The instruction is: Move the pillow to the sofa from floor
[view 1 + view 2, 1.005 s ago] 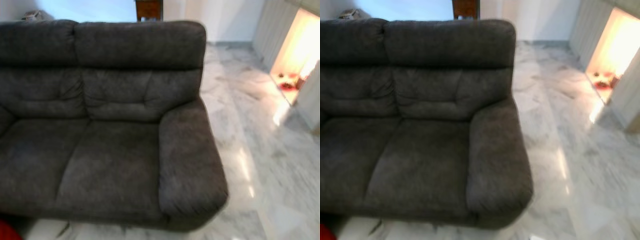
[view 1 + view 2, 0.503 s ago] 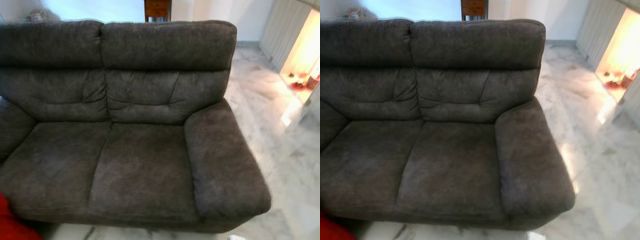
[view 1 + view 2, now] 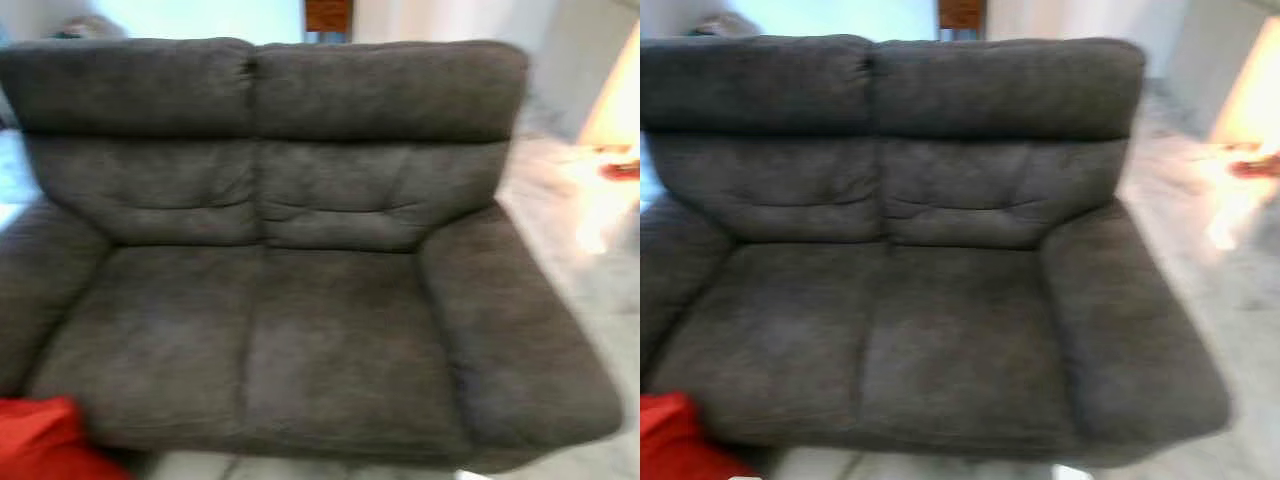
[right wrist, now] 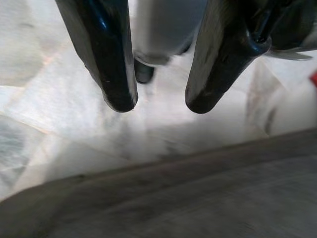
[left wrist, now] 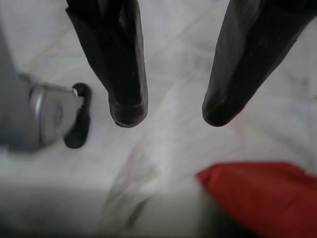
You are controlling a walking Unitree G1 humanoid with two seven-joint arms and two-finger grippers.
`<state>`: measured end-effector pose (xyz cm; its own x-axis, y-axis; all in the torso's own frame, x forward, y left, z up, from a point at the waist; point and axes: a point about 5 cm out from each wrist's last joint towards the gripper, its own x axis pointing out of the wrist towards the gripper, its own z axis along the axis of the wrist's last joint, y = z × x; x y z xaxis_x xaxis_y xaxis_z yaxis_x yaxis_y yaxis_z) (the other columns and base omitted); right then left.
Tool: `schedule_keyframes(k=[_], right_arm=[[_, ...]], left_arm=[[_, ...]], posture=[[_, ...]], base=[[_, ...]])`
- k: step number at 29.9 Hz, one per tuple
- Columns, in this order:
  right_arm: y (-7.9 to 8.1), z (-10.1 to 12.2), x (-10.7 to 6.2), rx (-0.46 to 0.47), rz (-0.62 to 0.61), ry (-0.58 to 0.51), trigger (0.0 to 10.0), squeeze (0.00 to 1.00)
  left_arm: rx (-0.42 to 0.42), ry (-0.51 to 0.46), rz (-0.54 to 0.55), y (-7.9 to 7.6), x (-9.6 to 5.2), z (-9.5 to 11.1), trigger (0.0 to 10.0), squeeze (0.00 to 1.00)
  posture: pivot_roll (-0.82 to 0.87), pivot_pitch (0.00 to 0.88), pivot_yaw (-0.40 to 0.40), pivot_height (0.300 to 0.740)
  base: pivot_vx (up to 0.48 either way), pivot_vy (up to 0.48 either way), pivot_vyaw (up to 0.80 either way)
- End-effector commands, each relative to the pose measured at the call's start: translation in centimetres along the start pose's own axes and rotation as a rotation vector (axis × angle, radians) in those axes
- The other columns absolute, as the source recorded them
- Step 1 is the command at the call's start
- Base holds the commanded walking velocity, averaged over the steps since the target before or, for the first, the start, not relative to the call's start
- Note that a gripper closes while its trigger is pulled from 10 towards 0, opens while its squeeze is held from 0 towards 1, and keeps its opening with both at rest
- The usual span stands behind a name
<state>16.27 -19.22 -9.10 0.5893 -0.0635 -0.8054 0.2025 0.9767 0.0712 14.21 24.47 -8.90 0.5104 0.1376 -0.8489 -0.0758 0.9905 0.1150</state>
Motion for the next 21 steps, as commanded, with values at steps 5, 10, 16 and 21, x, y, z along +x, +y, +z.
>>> schedule_keyframes(k=[5, 10, 16, 21], right_arm=[[1.1, 0.0, 0.1, 0.01, 0.043, 0.003, 10.0, 0.0], [1.3, -0.2, 0.1, 0.043, 0.044, 0.008, 10.0, 0.0], [1.3, -0.3, 0.1, 0.05, 0.044, 0.011, 10.0, 0.0], [1.3, -0.4, 0.0, 0.061, 0.044, 0.013, 10.0, 0.0]], left_arm=[[-0.004, 0.027, 0.025, 1.3, -0.3, -0.7, 10.0, 0.0], [-0.005, 0.03, 0.028, 1.7, -0.4, -0.9, 10.0, 0.0], [-0.006, 0.032, 0.032, 2.1, -0.5, -1.0, 10.0, 0.0], [-0.003, 0.033, 0.031, 2.2, -0.5, -1.1, 10.0, 0.0]], posture=[[0.09, 0.096, 0.033, 0.74], [0.09, 0.096, 0.035, 0.74], [0.09, 0.101, 0.04, 0.74], [0.09, 0.104, 0.04, 0.74]], base=[[0.0, 0.48, 0.8], [0.0, 0.48, 0.42], [0.0, 0.48, 0.0], [0.0, 0.48, 0.0]])
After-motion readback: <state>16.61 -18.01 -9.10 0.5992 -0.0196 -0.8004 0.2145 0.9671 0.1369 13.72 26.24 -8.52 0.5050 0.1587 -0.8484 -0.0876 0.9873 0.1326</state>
